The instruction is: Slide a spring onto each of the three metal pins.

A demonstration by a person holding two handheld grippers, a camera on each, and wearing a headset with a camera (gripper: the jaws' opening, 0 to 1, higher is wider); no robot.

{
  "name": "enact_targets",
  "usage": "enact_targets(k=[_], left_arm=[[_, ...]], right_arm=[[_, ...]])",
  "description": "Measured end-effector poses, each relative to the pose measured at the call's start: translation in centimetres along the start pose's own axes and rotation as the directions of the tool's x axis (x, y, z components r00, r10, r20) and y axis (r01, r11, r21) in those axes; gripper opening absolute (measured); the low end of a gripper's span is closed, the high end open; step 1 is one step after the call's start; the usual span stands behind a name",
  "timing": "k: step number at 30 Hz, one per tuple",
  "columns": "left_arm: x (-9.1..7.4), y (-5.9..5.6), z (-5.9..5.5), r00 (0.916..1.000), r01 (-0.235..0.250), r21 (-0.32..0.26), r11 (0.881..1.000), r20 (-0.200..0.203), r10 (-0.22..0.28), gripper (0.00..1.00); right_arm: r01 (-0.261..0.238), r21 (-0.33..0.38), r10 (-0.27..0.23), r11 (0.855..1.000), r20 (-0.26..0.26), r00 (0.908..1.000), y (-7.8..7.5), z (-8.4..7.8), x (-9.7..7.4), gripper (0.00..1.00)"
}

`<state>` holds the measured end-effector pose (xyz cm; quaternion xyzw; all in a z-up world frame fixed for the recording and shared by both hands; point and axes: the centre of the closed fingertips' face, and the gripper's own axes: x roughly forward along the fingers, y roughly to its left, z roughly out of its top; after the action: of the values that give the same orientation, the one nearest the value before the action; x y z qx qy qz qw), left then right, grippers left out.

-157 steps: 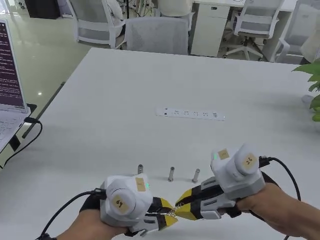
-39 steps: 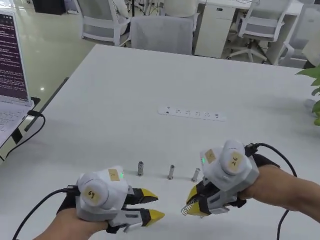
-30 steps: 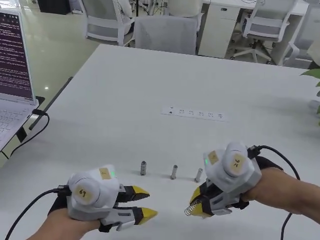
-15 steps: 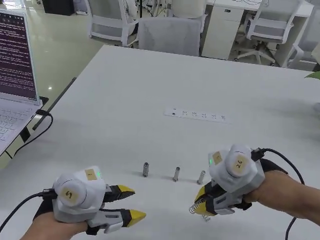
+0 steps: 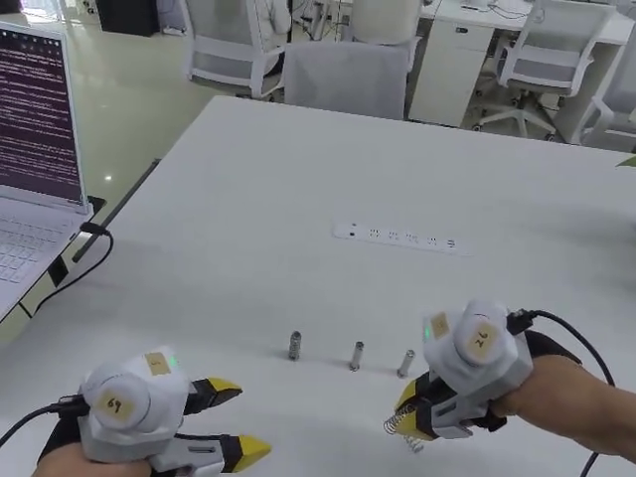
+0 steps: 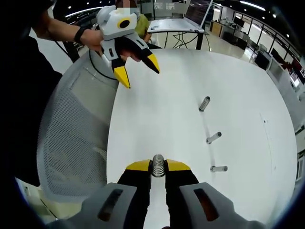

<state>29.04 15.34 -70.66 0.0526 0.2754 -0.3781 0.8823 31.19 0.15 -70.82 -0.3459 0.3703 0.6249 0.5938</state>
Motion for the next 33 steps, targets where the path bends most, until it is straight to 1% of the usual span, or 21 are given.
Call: enact_targets(k=[5,10,15,23,33], left_arm=[[-0.6,0.6,-0.3,0.9997,-0.024,-0.019,1.000,-0.001,0.024,0.45],[-1.2,1.0,-1.0,0.9990,-0.045,-0.036,0.998,-0.004,0.044,0.46],[-1.6,1.1,-1.3,0.9984,-0.056,-0.048,0.997,-0.004,0.056,0.47],[-1.8,1.0,-1.6,0.9977,-0.068,-0.060,0.996,-0.001,0.068,0.47],[-2.1,1.1,-1.8,0.9965,-0.083,-0.077,0.994,0.005,0.084,0.47]], right_arm=[[0.008,0.011,-0.008,1.000,-0.002,1.0000,-0.3,-0.1,0.1,0.08],[0.019,0.030,-0.019,0.999,-0.008,0.9998,-0.8,-0.4,0.4,0.08],[0.030,0.048,-0.030,0.998,-0.007,0.9995,-1.5,-0.4,0.3,0.08],[0.028,0.034,-0.027,0.999,-0.024,0.9993,-2.4,-0.5,0.3,0.08],[0.028,0.011,-0.028,1.000,-0.032,0.9991,-4.2,0.5,0.3,0.08]])
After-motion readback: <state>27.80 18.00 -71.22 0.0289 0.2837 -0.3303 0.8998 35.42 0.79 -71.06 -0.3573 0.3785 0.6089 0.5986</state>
